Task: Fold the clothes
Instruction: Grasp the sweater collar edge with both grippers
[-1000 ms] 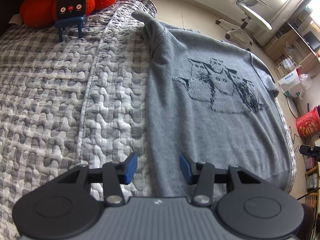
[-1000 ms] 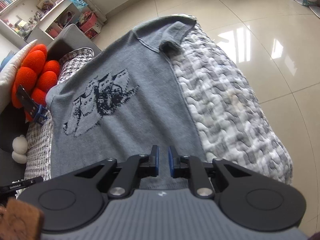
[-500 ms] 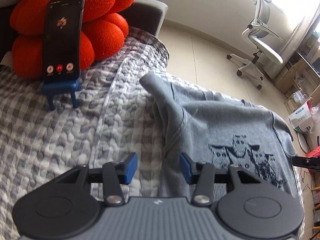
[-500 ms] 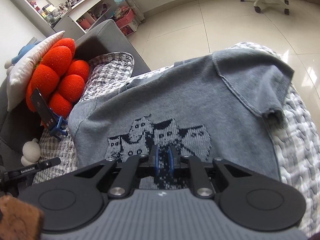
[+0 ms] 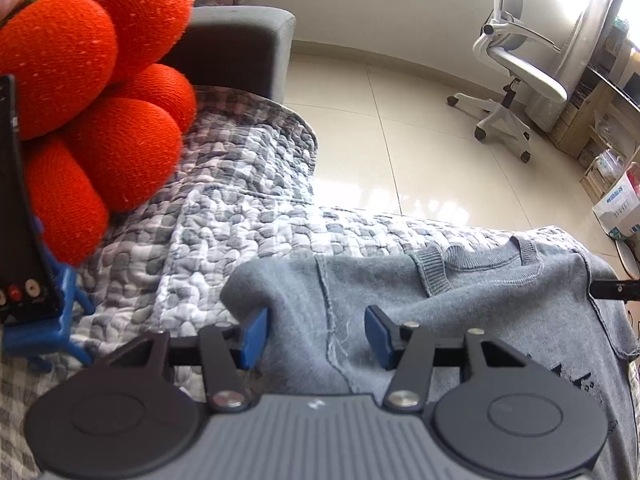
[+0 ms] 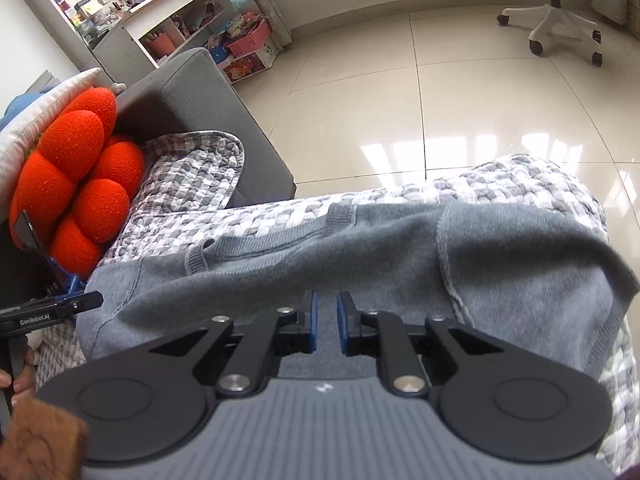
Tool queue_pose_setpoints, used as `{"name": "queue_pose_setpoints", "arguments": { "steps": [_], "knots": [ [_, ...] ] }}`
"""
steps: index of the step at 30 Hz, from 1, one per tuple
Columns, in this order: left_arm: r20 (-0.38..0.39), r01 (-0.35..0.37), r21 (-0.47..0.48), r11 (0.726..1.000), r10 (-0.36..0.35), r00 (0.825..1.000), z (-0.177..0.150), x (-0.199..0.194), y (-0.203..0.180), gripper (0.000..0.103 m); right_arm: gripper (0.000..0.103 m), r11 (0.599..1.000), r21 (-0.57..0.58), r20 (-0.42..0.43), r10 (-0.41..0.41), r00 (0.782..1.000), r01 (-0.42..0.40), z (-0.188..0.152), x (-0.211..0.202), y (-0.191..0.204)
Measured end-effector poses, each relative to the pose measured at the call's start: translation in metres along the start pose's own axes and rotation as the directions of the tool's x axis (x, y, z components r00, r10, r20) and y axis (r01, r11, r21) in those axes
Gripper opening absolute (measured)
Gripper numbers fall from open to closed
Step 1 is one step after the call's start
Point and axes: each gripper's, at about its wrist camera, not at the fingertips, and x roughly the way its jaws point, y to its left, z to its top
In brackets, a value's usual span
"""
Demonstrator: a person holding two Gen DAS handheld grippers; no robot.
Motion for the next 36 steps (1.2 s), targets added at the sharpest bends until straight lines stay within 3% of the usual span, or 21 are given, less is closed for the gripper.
{"name": "queue_pose_setpoints", "arguments": {
  "steps": [2, 4, 5, 6, 9, 13, 18, 20, 22, 25, 26, 29, 33, 36],
  "knots": [
    [-0.007, 0.001, 0.039, 0.999, -0.001, 1.0, 0.005, 0.013, -0.006, 0.062, 0.017, 1.0, 0.001, 0.001, 0.0, 1.0, 0.0, 0.009, 0.008, -0.006],
    [0.001, -0.013, 0.094, 0.996, 0.013, 1.0, 0.01, 0.024, -0.012, 0.066, 0.031, 1.0, -0.002, 0.005, -0.001, 1.0, 0.001, 0.017, 0.015, -0.011],
    [0.01, -0.026, 0.125, 0.992, 0.025, 1.0, 0.013, 0.03, -0.015, 0.067, 0.05, 1.0, -0.012, 0.013, -0.006, 1.0, 0.006, 0.02, 0.018, -0.013],
    [0.019, -0.04, 0.156, 0.987, 0.037, 0.999, 0.016, 0.035, -0.017, 0.067, 0.054, 0.999, -0.03, 0.025, -0.011, 1.0, 0.012, 0.023, 0.02, -0.014],
    [0.02, -0.046, 0.208, 0.977, 0.043, 0.999, 0.026, 0.053, -0.015, 0.067, 0.054, 0.995, -0.096, 0.029, -0.028, 0.999, 0.031, 0.033, 0.033, -0.016],
    [-0.029, -0.001, 0.214, 0.977, 0.007, 1.0, 0.033, 0.075, -0.008, 0.067, 0.054, 0.986, -0.161, 0.024, -0.043, 0.999, 0.046, 0.036, 0.047, -0.018],
    [-0.046, 0.059, 0.184, 0.981, -0.051, 0.998, 0.034, 0.078, -0.003, 0.062, 0.054, 0.97, -0.232, 0.029, -0.061, 0.998, 0.066, 0.034, 0.06, -0.018],
    [-0.043, 0.056, 0.217, 0.975, -0.048, 0.998, 0.031, 0.077, -0.007, 0.059, 0.053, 0.963, -0.26, 0.031, -0.068, 0.997, 0.074, 0.033, 0.066, -0.018],
    [-0.038, 0.049, 0.255, 0.966, -0.041, 0.998, 0.028, 0.075, -0.013, 0.056, 0.048, 0.954, -0.288, 0.033, -0.075, 0.997, 0.081, 0.032, 0.071, -0.018],
    [-0.024, 0.021, 0.301, 0.954, -0.015, 1.0, 0.024, 0.072, -0.021, 0.047, 0.032, 0.94, -0.33, 0.037, -0.085, 0.996, 0.093, 0.03, 0.079, -0.018],
    [-0.021, 0.024, 0.304, 0.952, -0.019, 1.0, 0.022, 0.071, -0.023, 0.034, 0.026, 0.934, -0.344, 0.043, -0.09, 0.995, 0.099, 0.029, 0.081, -0.017],
    [0.003, 0.002, 0.318, 0.948, -0.003, 1.0, 0.017, 0.066, -0.032, 0.011, 0.011, 0.906, -0.401, 0.088, -0.108, 0.99, 0.134, 0.018, 0.078, -0.008],
    [0.085, -0.057, 0.33, 0.942, 0.031, 0.996, 0.013, 0.057, -0.043, 0.009, 0.007, 0.865, -0.454, 0.184, -0.143, 0.973, 0.213, 0.004, 0.07, 0.003],
    [0.189, -0.122, 0.288, 0.95, 0.069, 0.98, 0.02, 0.046, -0.043, 0.008, 0.007, 0.862, -0.441, 0.264, -0.142, 0.954, 0.251, 0.004, 0.06, 0.005]
  ]
}}
